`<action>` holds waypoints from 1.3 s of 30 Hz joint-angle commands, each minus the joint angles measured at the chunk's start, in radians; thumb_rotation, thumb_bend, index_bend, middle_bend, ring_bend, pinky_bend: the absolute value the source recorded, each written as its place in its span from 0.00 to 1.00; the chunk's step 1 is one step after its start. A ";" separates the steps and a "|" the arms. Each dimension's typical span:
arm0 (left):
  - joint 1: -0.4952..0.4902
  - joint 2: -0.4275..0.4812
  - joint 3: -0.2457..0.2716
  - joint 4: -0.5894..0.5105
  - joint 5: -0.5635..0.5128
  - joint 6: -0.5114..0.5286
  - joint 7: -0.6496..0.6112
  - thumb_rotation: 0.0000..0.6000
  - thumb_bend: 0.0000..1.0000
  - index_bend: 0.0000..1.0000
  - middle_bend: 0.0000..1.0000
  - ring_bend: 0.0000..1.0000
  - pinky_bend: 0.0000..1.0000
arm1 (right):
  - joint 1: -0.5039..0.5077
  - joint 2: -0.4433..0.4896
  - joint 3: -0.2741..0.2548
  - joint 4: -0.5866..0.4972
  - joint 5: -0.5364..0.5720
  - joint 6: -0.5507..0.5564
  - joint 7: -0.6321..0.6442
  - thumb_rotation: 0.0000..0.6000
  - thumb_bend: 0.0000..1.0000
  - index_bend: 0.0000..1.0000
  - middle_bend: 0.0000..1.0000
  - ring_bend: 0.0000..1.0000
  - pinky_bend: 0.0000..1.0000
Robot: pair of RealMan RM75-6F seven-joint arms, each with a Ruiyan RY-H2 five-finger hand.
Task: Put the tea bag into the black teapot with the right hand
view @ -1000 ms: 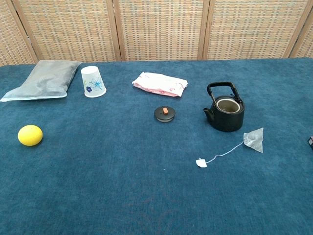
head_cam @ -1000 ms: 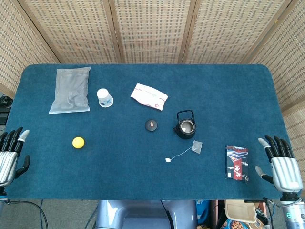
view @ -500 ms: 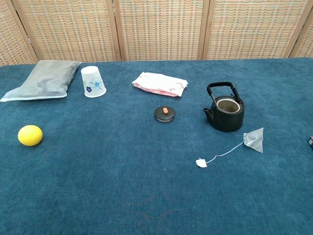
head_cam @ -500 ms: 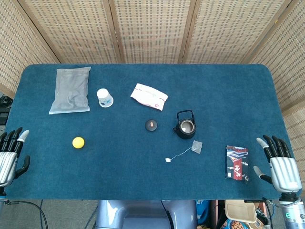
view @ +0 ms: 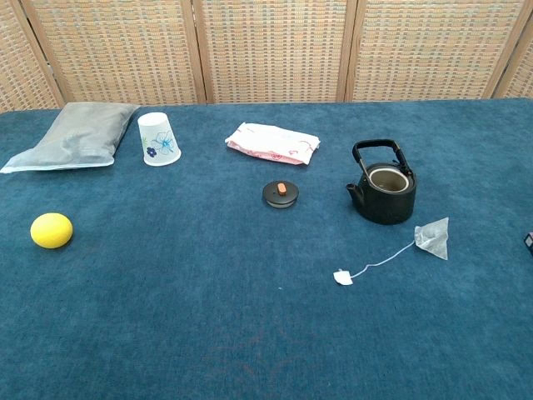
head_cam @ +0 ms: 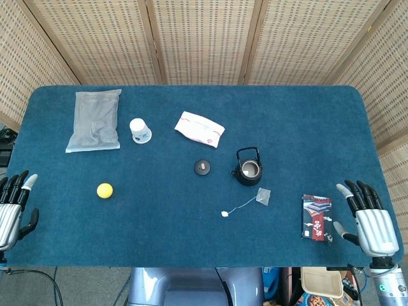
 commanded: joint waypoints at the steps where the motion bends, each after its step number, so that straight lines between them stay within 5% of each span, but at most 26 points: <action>1: 0.001 0.002 0.002 0.001 0.003 0.000 -0.001 1.00 0.54 0.00 0.00 0.00 0.00 | 0.006 0.003 -0.001 -0.005 -0.009 -0.004 0.004 1.00 0.38 0.18 0.23 0.11 0.20; 15: -0.020 0.030 -0.016 -0.017 -0.003 -0.015 0.020 1.00 0.54 0.00 0.00 0.00 0.00 | 0.181 0.047 0.015 -0.052 -0.103 -0.189 0.146 1.00 0.38 0.21 0.42 0.32 0.47; 28: -0.046 0.045 -0.030 -0.041 -0.012 -0.043 0.046 1.00 0.54 0.00 0.00 0.00 0.00 | 0.328 0.048 0.023 -0.076 -0.137 -0.348 0.213 1.00 0.38 0.29 0.65 0.64 0.74; 39: -0.075 0.069 -0.057 -0.051 -0.039 -0.065 0.072 1.00 0.54 0.00 0.00 0.00 0.00 | 0.490 -0.048 0.048 -0.033 -0.088 -0.528 0.259 1.00 0.38 0.40 0.86 0.85 0.90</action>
